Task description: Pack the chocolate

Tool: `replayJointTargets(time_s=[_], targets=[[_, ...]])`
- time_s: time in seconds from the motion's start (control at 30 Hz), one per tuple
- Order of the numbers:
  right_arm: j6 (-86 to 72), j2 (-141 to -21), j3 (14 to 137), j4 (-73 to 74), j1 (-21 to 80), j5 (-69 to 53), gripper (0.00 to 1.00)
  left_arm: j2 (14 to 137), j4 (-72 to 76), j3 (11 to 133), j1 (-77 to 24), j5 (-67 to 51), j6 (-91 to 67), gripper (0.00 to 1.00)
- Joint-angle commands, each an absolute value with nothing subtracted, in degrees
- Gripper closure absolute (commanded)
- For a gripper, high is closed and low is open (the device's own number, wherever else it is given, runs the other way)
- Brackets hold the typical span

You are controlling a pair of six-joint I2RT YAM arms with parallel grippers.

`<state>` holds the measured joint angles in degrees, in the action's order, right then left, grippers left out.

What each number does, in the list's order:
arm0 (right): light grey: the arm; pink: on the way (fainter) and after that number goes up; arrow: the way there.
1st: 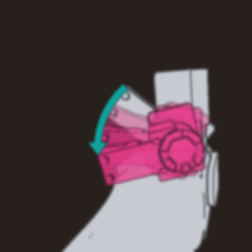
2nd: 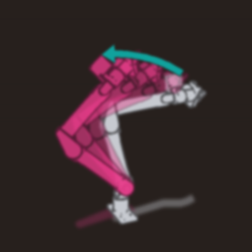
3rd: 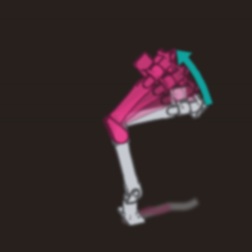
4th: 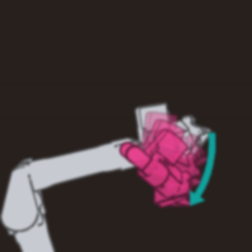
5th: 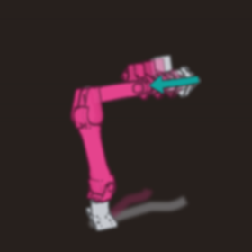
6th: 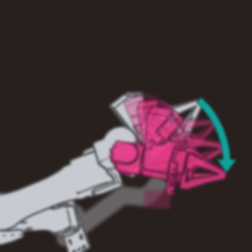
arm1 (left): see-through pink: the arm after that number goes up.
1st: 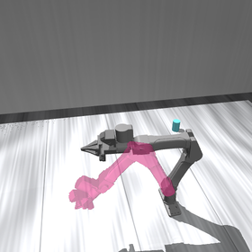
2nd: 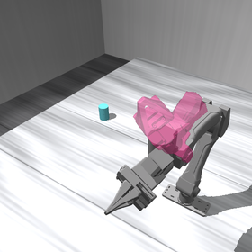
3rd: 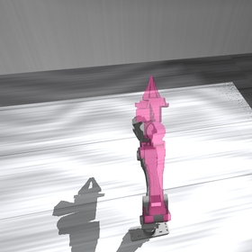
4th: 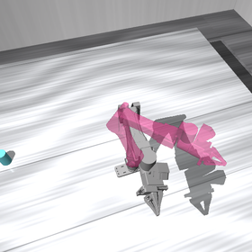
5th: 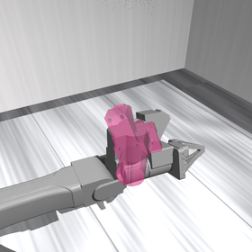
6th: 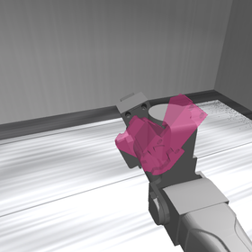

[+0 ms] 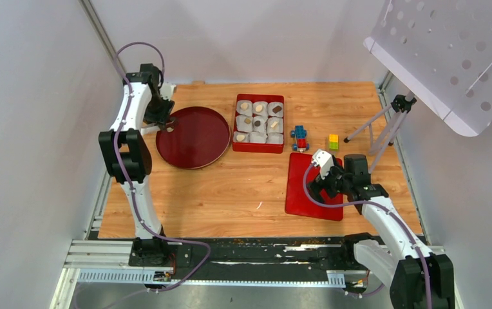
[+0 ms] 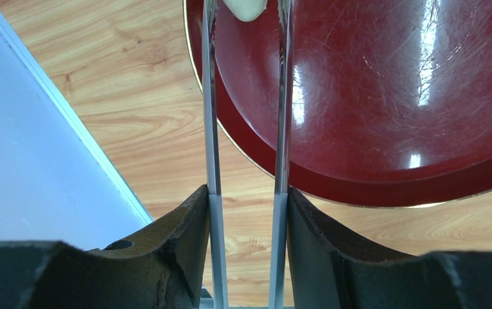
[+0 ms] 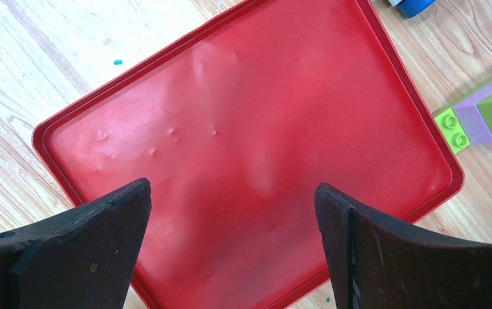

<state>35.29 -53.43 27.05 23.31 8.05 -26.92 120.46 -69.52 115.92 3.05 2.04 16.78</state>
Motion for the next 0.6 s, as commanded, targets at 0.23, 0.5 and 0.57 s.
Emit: replayJointTargets(time_s=[0.23,0.5,0.57], targets=[[36.05,-53.42,28.81,22.55,7.60,-27.60,0.02,117.77,-70.84,115.10,4.11,2.77,15.87,0.48],[36.06,-52.49,28.48,22.56,7.48,-27.42,0.02,116.84,-71.38,115.29,4.20,3.46,16.13,0.47],[36.08,-52.46,28.31,22.32,7.47,-27.42,0.02,116.30,-71.58,115.43,4.17,3.31,16.29,0.48]])
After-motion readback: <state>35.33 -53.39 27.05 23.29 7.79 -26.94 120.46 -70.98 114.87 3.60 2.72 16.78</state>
